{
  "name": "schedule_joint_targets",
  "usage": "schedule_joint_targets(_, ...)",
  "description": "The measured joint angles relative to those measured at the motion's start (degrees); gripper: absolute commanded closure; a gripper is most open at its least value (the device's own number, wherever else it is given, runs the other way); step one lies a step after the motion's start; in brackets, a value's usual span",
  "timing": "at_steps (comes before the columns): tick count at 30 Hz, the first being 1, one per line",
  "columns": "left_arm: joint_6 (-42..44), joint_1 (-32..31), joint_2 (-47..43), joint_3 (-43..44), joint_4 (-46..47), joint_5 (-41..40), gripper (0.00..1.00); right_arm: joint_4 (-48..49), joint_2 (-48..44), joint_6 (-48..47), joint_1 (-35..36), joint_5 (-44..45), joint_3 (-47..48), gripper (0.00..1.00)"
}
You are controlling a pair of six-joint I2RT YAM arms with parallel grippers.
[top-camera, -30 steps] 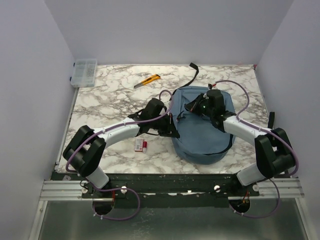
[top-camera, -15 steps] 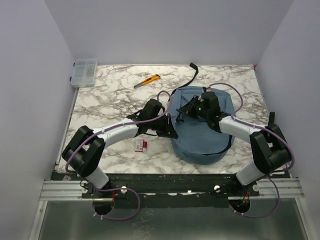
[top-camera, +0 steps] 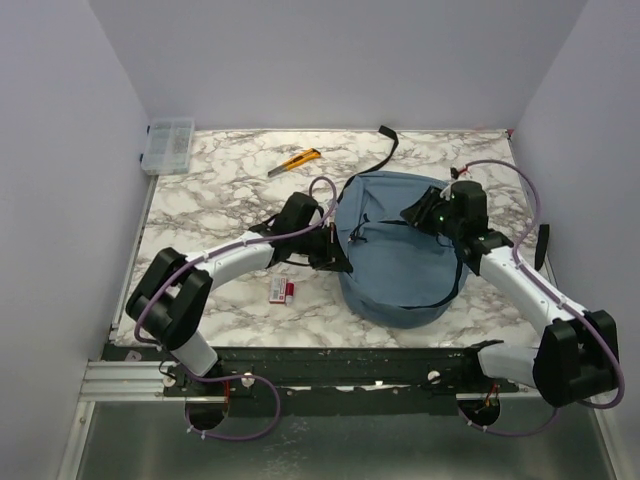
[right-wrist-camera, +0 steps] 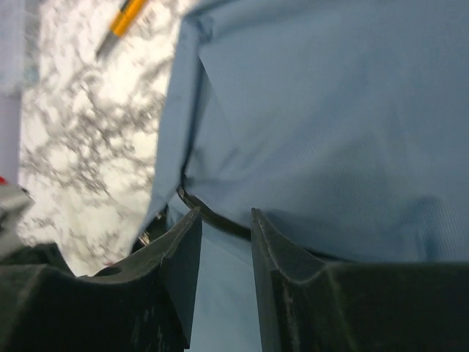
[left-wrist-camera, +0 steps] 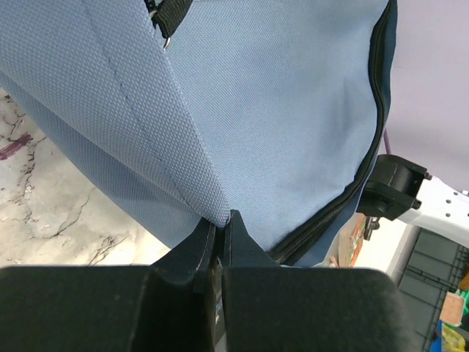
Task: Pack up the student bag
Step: Unzip the student bag at the center of the board.
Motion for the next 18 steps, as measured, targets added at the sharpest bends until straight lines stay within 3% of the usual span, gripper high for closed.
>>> schedule_joint_targets(3,0.0,0.6,1.2,1.7,-1.2,1.2,1.0,0.6,-3.1,-0.5,0.2,0.0,-6.1,0.78)
schedule_joint_targets(6,1.0,1.4,3.3,5.2,-4.3,2.3,1.0,6.0,-6.6,-1.6,0.3,0.7,-14.1,0.81)
schedule_joint_targets(10,2.4,2.3,7.1,10.1,-7.7,3.7,1.0,14.7,-7.3,-3.1,0.4,3.5,-22.6,0.81)
schedule_joint_targets(16,4.0,3.7,8.6,13.4,-11.8,4.0,1.0,21.7,-7.1,-2.8,0.4,3.9,-25.9,0.76)
schedule_joint_targets(18,4.6,4.3,9.4,15.2,-13.5,4.0,0.95,24.3,-5.6,-1.3,0.4,3.7,-26.6,0.76)
